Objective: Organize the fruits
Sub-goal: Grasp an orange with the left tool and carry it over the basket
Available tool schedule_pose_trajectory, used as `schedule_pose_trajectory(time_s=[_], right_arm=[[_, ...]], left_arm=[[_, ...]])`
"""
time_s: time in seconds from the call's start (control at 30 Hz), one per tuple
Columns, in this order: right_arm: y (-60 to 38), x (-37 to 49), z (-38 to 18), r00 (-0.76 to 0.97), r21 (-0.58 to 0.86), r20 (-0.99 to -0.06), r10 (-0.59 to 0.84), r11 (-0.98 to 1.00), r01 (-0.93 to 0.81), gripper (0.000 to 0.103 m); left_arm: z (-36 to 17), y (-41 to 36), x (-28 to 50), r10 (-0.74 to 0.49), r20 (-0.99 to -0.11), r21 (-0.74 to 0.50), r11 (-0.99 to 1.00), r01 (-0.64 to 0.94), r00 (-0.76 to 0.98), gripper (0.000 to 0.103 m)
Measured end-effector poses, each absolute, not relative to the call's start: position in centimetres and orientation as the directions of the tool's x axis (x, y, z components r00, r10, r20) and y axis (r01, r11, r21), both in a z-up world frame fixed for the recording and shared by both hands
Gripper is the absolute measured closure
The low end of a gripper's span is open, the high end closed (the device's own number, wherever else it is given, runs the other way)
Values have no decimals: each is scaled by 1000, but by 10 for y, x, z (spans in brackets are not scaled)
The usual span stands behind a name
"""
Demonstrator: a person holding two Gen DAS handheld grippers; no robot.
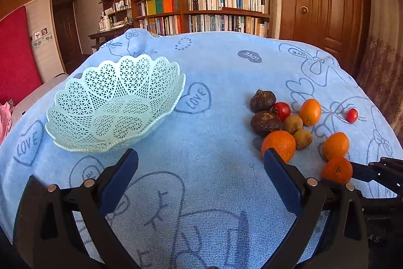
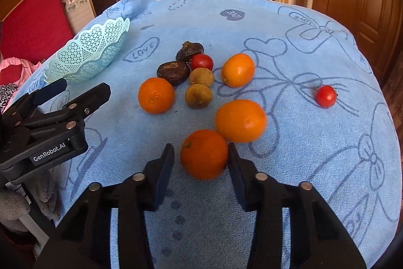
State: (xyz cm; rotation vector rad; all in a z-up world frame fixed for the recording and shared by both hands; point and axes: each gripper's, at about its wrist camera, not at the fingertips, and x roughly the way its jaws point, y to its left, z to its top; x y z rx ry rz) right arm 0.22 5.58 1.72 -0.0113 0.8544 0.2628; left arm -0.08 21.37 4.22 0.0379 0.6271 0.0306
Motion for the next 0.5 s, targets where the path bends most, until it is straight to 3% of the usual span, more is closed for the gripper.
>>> schedule_pose_trajectory(time_s=[0.23, 0.5], right_arm=[[40, -6, 19, 672, 135, -706, 224, 974, -183, 66], [29, -4, 20, 690, 162, -693, 211, 977, -136, 66]], left_arm=[[40, 196, 6, 2, -624, 87, 994, 66, 781, 3], [28, 176, 32, -162, -713, -39, 981, 192, 682, 29]])
